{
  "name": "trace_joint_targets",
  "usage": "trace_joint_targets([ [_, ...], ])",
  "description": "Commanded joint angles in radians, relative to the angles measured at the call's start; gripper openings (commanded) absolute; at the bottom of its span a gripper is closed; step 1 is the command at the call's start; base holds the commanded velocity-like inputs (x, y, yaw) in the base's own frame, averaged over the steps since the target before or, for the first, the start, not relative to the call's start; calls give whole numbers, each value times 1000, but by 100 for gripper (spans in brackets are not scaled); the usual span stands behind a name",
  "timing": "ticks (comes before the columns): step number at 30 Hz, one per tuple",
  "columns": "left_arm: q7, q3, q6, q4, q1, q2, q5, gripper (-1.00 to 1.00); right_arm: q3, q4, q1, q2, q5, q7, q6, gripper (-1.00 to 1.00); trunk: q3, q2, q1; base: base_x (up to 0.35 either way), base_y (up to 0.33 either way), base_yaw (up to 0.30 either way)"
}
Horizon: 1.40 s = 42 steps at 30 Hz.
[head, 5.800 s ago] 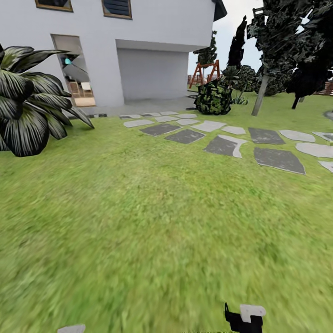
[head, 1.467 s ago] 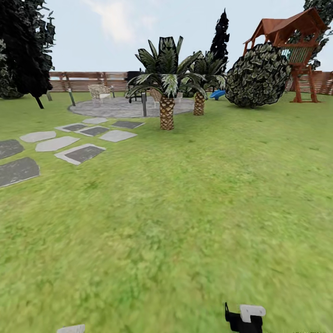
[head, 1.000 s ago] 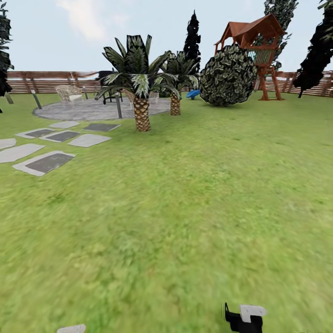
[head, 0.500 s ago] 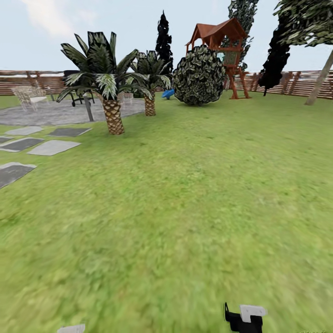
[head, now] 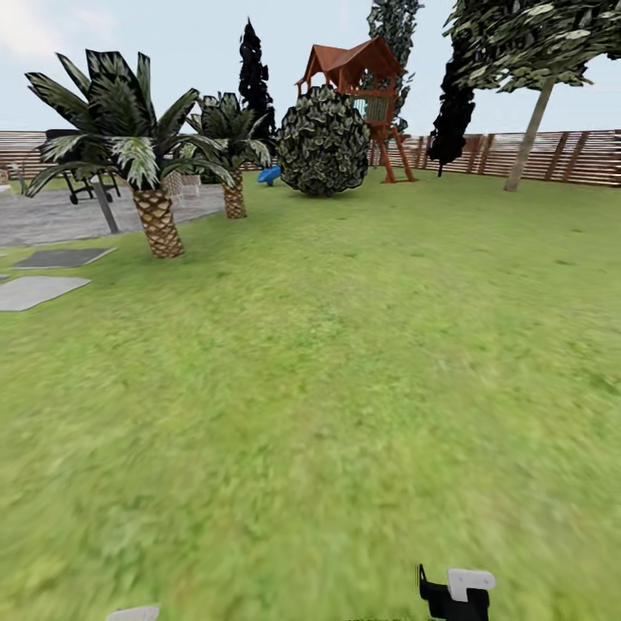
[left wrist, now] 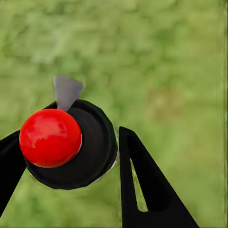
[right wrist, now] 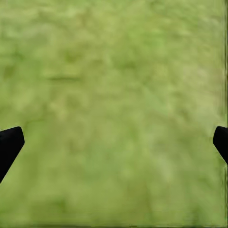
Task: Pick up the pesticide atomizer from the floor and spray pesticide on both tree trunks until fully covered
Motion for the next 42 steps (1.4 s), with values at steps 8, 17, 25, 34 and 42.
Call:
trace_joint_targets([
  [8, 4, -9, 0, -1, 0, -2, 7, -100, -4, 2, -1, 1, 11, -6, -2, 100, -1, 0, 0, 184, 0, -300],
  [17, 5, -8, -1, 0, 0, 1, 17, -100, -4, 2, -1, 2, 11, -6, -2, 100, -1, 0, 0, 338, 0, -300],
  [25, 5, -9, -3, 0, 0, 5, 71, -100, -4, 2, -1, 2, 11, -6, -2, 100, -1, 0, 0, 340, 0, -300],
  [34, 5, -8, -1, 0, 0, 4, 108, -100, -4, 2, -1, 3, 11, -6, -2, 100, -1, 0, 0, 340, 0, -300],
  [42, 4, -11, -1, 0, 0, 1, 120, -100, -4, 2, -1, 4, 11, -6, -2, 100, -1, 0, 0, 340, 0, -300],
])
